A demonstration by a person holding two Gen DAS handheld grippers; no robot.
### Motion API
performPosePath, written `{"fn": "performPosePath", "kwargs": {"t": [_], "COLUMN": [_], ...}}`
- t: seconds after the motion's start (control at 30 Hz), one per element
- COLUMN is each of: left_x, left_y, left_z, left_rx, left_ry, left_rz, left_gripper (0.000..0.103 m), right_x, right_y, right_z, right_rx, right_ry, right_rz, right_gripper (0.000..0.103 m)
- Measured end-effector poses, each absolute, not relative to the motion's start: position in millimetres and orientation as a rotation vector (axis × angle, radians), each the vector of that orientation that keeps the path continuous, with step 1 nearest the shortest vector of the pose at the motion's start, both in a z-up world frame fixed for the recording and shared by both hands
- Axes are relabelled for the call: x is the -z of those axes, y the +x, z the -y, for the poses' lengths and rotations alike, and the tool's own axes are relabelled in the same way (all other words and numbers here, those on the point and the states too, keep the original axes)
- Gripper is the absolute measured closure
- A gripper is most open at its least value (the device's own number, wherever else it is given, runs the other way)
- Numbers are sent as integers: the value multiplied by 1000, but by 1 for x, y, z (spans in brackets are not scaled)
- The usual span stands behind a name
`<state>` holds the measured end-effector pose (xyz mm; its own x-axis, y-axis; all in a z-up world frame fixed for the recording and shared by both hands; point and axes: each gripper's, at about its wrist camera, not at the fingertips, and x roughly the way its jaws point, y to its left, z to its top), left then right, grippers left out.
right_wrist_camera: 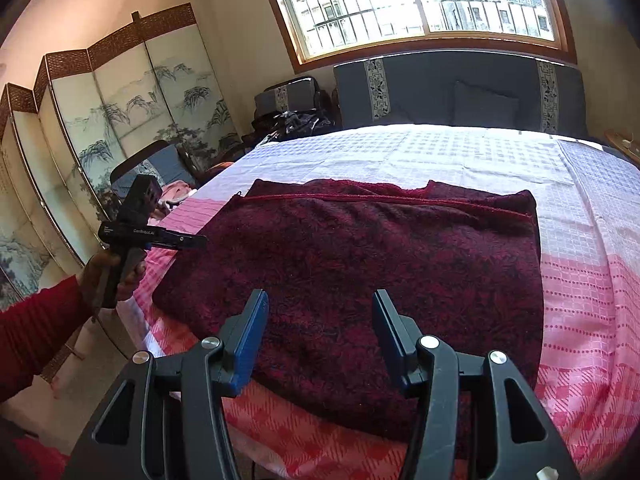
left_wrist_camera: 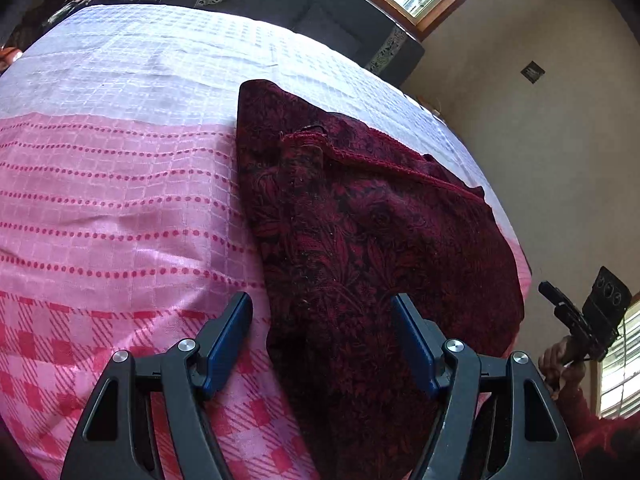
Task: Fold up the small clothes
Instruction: 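Pinch the folded sweater edge with the left gripper and close it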
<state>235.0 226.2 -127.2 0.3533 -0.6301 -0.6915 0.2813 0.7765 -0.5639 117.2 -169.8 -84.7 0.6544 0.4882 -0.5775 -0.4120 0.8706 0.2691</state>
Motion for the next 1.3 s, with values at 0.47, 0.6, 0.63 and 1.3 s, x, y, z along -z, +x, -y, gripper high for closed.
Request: {"fn": "performPosePath", "kwargs": {"t": [0.47,0.6,0.63,1.3], "left_x": [129,130,128,70], "left_y": [269,261,260,218], "left_z": [-233,-228,-225,-187], "left_rx": [747,737,734,432], "left_ry": [-522,-413,-387,-166], "left_rz": [-1039,-1054,-1048,-869], "left_gripper": [38,39,38,83], "right_x": [86,90,91,92], "right_y": [126,134,135,142], "right_z": [138,126,124,106], "right_rx": [-572,-592,-600,-643], "right_ry": [175,186,188,205], "right_rz": [-727,-743,-746,-753], "right_gripper": [42,41,41,37]}}
